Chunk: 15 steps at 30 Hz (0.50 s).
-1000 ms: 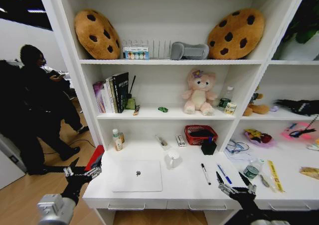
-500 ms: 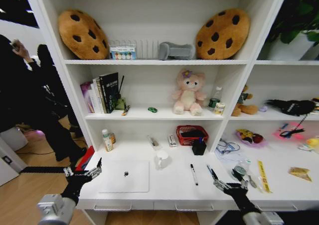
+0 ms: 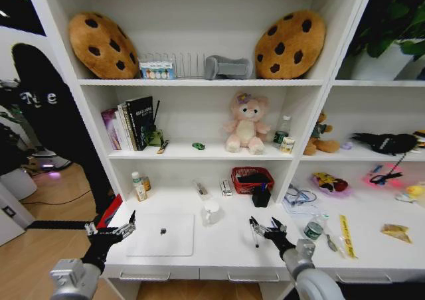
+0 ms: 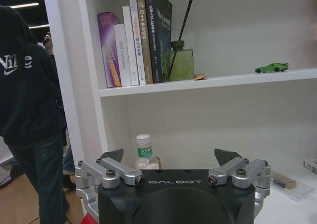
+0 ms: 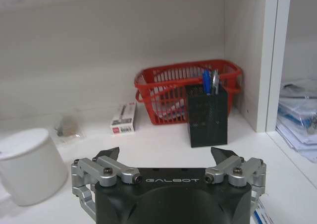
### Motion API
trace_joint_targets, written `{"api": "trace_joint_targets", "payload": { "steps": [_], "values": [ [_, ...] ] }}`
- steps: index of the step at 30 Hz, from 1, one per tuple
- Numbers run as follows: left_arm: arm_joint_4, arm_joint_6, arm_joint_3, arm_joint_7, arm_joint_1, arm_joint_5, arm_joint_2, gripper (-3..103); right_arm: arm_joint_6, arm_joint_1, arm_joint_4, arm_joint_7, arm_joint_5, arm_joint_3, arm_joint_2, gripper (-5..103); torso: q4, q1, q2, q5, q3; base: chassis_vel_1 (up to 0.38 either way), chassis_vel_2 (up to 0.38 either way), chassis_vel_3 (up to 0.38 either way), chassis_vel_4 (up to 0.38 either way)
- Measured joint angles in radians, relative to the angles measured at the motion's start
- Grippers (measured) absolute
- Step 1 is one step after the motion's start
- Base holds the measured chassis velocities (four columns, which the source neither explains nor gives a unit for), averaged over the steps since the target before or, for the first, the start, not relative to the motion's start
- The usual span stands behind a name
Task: Organize the objects on the table.
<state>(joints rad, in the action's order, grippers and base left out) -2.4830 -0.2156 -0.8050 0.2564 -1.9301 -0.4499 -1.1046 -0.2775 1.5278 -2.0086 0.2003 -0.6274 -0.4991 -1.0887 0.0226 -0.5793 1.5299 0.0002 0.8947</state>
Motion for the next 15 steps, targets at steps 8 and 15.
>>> {"api": "trace_joint_targets", "payload": {
  "steps": [8, 15],
  "values": [
    [0.0, 0.0, 0.0, 0.0, 0.0, 0.0, 0.0, 100, -0.029, -0.106, 0.113, 0.039, -0.01, 0.089, -0.004, 100, 0.0001, 0.0, 0.0, -0.0002, 0.0, 0.0, 0.0, 0.0, 0.0],
    [0.0, 0.0, 0.0, 0.0, 0.0, 0.0, 0.0, 100, -0.06, -0.173, 0.172, 0.066, -0.067, 0.147, 0.007, 100, 0.0, 0.0, 0.0, -0.0003, 0.0, 0.0, 0.0, 0.0, 0.0]
  ]
}}
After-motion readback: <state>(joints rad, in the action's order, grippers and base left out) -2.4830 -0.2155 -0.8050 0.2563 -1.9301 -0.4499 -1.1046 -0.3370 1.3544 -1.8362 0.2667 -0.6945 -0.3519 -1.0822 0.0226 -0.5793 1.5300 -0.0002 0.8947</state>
